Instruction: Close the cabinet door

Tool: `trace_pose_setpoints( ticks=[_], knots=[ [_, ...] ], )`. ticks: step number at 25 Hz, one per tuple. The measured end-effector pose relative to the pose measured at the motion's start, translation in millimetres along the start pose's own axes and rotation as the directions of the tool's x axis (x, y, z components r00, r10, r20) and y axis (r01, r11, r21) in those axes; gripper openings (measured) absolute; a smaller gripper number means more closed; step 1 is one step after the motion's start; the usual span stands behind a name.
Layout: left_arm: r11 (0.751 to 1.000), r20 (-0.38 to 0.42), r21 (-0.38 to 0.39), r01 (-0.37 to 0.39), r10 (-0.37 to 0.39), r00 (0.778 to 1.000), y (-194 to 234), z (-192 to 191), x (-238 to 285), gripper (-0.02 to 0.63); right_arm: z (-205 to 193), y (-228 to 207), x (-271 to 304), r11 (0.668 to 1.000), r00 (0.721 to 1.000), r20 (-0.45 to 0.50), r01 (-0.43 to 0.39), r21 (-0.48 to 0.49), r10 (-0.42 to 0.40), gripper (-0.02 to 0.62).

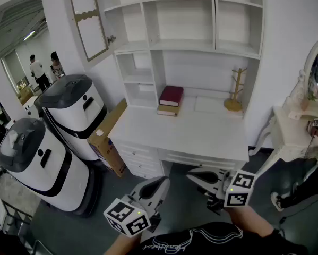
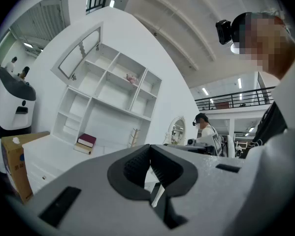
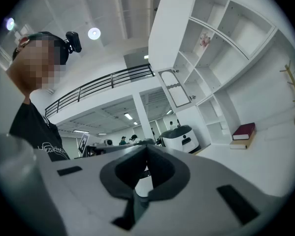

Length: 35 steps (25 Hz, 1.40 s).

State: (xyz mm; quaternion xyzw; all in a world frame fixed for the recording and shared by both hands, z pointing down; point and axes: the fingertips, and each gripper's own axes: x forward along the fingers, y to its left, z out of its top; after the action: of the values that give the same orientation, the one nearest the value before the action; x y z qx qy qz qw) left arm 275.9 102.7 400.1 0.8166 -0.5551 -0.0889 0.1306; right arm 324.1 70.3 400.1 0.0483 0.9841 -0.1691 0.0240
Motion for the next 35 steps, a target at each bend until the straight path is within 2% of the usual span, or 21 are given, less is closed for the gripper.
trace_pose_setpoints(
  ticks=[5, 12, 23, 29, 35],
  knots=[
    [1.0, 0.002, 0.013, -0.001, 0.001, 1.0, 19, 9, -6, 0.005, 0, -2, 22, 1.0, 1.0, -0.009, 0.007, -0.001, -0.007, 0.005],
    [1.0, 0.02, -0.008, -0.011, 0.011, 1.0, 51, 12, -31, 0.005, -13, -6, 55, 0.999, 0.998, -0.042, 0.045, 0.015, -0.044, 0.005],
    [0.998, 0.029, -0.019, -0.057, 0.058, 0.998, 86, 14, -67, 0.005, -30, 7, 106, 1.0, 0.997, -0.082, -0.008, 0.013, 0.009, 0.005],
    [0.994, 0.028, -0.034, -0.102, 0.103, 0.994, 122, 16, -68, 0.005, -33, -13, 139, 0.998, 0.994, -0.095, -0.048, 0.032, 0.051, 0.005],
    [0.989, 0.017, -0.043, -0.139, 0.14, 0.99, 174, 25, -47, 0.005, -21, -58, 180, 0.995, 0.991, -0.09, -0.093, 0.048, 0.097, 0.005]
  ],
)
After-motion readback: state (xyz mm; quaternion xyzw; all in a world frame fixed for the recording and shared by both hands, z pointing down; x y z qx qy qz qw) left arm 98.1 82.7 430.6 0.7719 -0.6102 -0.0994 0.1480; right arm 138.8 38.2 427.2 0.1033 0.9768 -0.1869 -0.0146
